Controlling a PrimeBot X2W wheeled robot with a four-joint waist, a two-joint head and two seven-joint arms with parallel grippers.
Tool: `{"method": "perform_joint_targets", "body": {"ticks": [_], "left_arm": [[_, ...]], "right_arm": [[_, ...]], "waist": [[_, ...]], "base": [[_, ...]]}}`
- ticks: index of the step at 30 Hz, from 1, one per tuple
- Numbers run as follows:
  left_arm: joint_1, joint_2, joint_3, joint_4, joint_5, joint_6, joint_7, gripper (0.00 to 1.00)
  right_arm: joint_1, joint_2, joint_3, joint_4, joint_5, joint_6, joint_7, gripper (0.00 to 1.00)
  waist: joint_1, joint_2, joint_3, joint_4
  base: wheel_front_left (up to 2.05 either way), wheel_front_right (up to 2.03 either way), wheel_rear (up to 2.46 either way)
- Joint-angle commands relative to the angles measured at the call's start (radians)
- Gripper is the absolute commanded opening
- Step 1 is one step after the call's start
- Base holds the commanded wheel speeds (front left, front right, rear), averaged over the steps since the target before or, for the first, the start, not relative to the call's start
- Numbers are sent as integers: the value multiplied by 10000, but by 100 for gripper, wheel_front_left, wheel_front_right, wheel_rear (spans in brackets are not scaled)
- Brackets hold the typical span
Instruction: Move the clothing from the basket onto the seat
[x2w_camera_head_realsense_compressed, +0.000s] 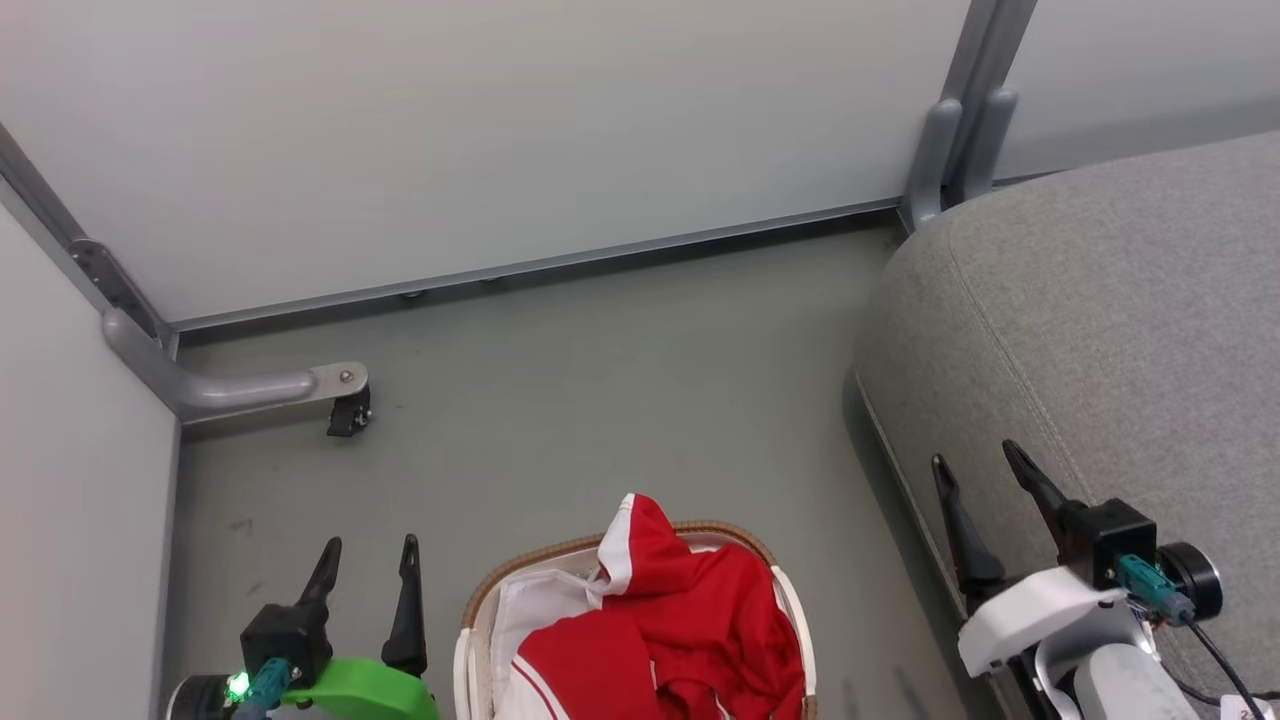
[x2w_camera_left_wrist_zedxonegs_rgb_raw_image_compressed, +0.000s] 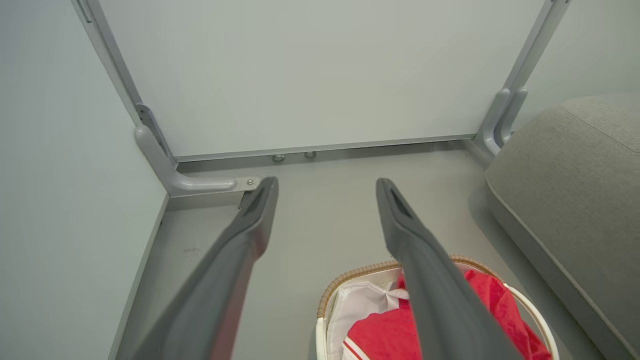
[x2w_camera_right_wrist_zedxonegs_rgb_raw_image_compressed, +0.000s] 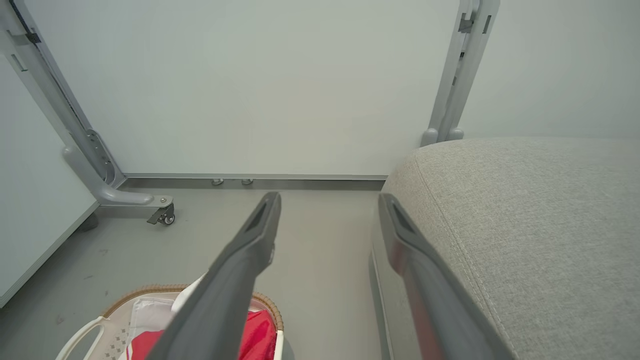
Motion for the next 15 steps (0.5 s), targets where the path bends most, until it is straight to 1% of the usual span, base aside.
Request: {"method": "perform_joint_targets", "body": {"ticks": [1, 5, 9, 15], "left_arm": [[-317, 12, -152, 61, 194, -47, -80, 100], [-782, 70, -570, 203, 214, -52, -152, 100], [-1364, 245, -926, 539, -172, -49, -140, 100], [-2286, 638, -1523, 1288, -517, -48, -129, 100]], "right_arm": [[-260, 16, 55, -134, -221, 1, -95, 100], [-644, 130, 232, -385, -424, -1, -153, 100], [-1006, 239, 345, -638, -258, -1, -150, 100], [-1531, 332, 607, -1063, -137, -1, -150, 100]], "waist": [[-1, 0, 474, -397], [-1, 0, 1145, -865], [-1, 0, 1864, -1307], [-1, 0, 2954, -1953]], "base": [[0, 0, 0], [0, 0, 0], [0, 0, 0], [0, 0, 0]]}}
